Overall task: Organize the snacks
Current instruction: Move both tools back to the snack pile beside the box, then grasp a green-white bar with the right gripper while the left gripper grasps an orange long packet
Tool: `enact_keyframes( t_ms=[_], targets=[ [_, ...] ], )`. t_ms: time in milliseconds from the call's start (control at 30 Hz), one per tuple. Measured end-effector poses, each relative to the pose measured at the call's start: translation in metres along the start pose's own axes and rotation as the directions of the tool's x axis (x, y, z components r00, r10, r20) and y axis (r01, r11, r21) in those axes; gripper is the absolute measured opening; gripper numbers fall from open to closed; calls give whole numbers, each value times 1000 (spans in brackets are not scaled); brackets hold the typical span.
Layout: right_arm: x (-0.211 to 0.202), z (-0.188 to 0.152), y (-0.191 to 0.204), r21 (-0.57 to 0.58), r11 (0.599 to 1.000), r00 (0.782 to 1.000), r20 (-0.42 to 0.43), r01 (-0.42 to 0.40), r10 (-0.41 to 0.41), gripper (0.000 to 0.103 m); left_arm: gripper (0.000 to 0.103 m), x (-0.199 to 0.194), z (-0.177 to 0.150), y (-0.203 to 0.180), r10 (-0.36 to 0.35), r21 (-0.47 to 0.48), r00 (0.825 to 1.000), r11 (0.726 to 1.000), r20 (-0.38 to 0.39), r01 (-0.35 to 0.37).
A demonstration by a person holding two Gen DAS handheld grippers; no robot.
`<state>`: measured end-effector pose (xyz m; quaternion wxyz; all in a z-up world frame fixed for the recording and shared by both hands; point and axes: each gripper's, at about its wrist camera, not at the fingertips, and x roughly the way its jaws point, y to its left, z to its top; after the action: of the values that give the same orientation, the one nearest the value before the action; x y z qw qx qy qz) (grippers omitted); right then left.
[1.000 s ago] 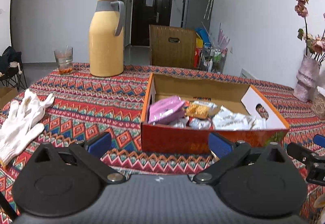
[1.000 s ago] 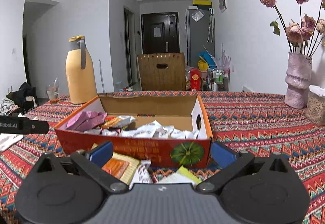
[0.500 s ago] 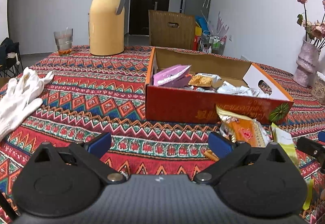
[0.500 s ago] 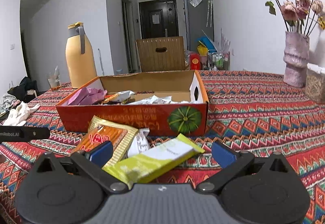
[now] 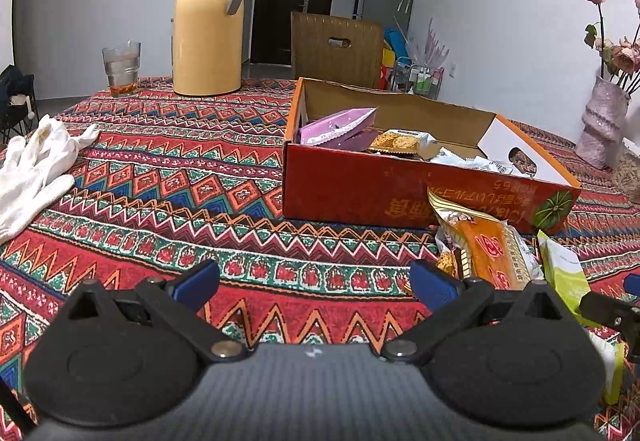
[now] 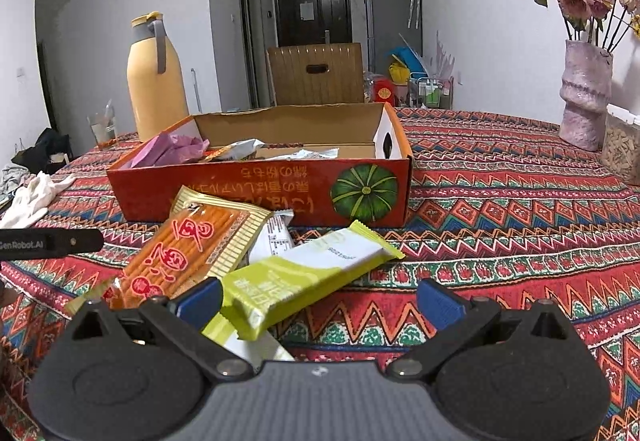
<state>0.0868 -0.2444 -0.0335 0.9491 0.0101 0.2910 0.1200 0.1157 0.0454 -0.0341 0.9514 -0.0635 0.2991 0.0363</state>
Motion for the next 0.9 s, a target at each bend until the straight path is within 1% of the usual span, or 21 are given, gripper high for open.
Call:
enact_keyframes(
  t_ms=[167,300,433,533,633,733,800,867,900],
  targets=[
    [-3,-2,-1,8,1000,1000,-4,19,-19,103,103,1,0,1,-9,-6,1000,1000,-4,9],
    [-2,-2,-2,14,1000,1000,-8,17,-17,103,103,1,0,1,-8,-8,1000,1000,-7,8],
    [0,7,-1,33,999,1000,7,-2,2,103,103,2,-1,1,-5,-12,1000,1000,-7,5],
    [7,17,0,36,999,1000,9,13,-14,103,103,2,-1,1,-4,-13,1000,1000,-10,4],
    [24,27,-1,34,998,998,-29,51,-50,100,103,3,-1,1,-2,-14,1000,1000,-13,2],
    [48,32,-3,44,996,992,-99,81,-76,95,103,4,-1,3,-3,-21,1000,1000,-17,3],
    [59,33,-3,50,994,987,-136,98,-90,93,103,5,-1,4,-7,-29,1000,1000,-19,6],
    [68,32,-1,51,993,982,-166,104,-94,88,103,6,-1,6,-12,-35,1000,999,-24,11],
    [70,30,-1,48,993,980,-176,104,-95,88,103,6,-1,6,-14,-38,1000,999,-28,13]
  ],
)
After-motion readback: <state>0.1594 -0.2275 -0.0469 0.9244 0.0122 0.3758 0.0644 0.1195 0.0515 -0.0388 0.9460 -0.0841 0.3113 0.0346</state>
